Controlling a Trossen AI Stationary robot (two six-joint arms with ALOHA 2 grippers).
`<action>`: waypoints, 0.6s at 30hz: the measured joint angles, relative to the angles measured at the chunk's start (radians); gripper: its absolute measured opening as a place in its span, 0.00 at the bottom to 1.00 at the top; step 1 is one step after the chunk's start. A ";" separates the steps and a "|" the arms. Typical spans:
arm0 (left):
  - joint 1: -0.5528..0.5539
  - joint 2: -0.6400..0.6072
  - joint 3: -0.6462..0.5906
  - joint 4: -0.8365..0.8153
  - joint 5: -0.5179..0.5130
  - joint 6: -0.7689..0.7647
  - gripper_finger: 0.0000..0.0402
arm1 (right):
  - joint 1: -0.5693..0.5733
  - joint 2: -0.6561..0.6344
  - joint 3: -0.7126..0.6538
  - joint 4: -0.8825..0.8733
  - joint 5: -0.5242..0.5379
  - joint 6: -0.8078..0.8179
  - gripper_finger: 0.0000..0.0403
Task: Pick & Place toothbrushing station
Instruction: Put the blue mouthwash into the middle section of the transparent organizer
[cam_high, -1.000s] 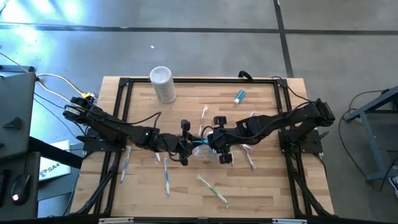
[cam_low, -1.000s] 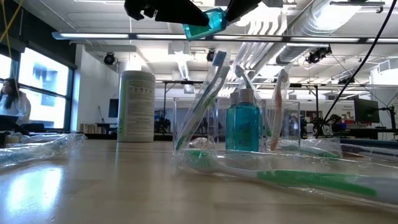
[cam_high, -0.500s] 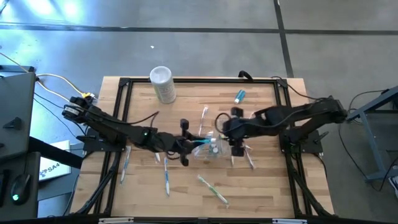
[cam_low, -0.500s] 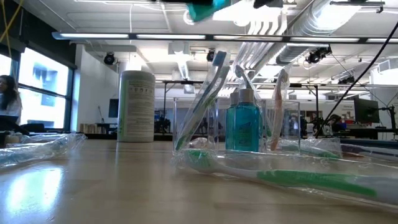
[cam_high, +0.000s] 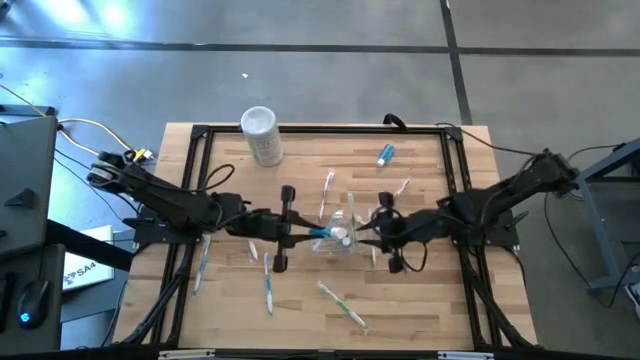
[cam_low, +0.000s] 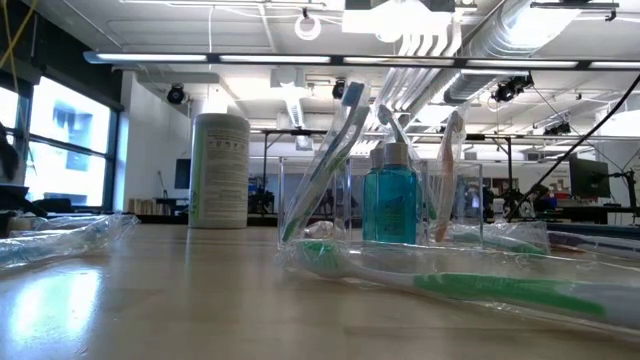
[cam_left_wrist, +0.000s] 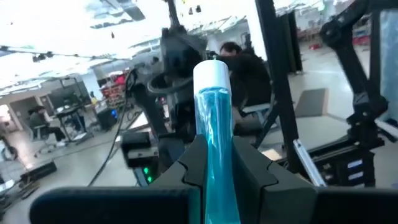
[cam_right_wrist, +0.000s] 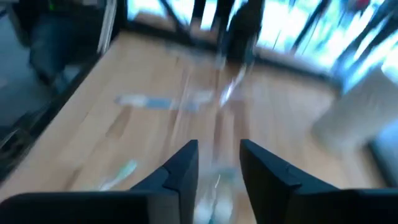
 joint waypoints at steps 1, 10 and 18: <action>0.000 0.005 -0.001 0.005 0.003 0.005 0.09 | 0.008 -0.011 -0.052 0.104 0.013 -0.050 0.25; 0.018 0.025 -0.002 0.066 0.016 0.051 0.09 | 0.036 -0.056 -0.224 0.660 0.051 -0.362 0.12; 0.054 0.054 0.000 0.091 0.067 0.008 0.09 | 0.036 -0.054 -0.225 0.676 -0.071 -0.513 0.16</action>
